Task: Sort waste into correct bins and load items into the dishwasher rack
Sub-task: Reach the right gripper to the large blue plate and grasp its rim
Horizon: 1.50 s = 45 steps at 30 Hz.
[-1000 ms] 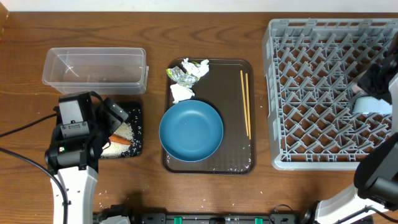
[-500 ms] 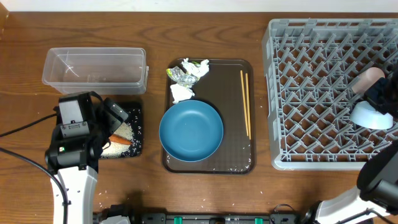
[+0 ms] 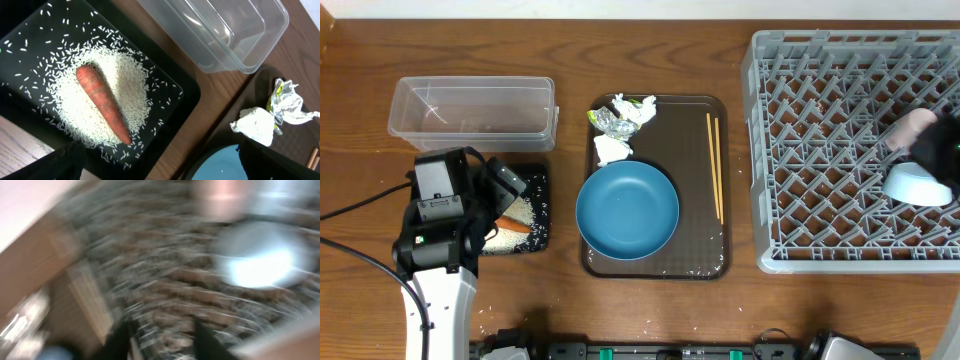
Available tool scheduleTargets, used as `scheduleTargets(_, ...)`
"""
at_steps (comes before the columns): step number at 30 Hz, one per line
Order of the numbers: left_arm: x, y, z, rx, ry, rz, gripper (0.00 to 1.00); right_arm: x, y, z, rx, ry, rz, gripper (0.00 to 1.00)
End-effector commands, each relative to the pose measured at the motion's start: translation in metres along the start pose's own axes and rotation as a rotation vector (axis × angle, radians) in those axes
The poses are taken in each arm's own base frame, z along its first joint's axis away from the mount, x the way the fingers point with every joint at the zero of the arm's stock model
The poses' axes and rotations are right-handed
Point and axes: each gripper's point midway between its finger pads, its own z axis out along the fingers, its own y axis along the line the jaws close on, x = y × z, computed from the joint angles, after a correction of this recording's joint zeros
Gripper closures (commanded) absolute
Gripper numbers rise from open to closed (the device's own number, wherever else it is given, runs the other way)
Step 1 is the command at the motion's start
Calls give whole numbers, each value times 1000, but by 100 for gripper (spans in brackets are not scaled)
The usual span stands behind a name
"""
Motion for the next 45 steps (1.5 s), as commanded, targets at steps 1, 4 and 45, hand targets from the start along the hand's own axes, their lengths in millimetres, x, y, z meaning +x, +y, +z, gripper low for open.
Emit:
scheduleTargets(1, -8, -1, -4, -3, -21, 1, 0, 45, 102, -9, -453, 131, -358, 21)
scheduleTargets(4, -8, -1, -4, -3, -21, 1, 0, 78, 150, -2, -524, 192, -512, 18)
scheduleTargets(45, -8, -1, -4, -3, -21, 1, 0, 454, 257, 125, -296, 654, -1266, 62)
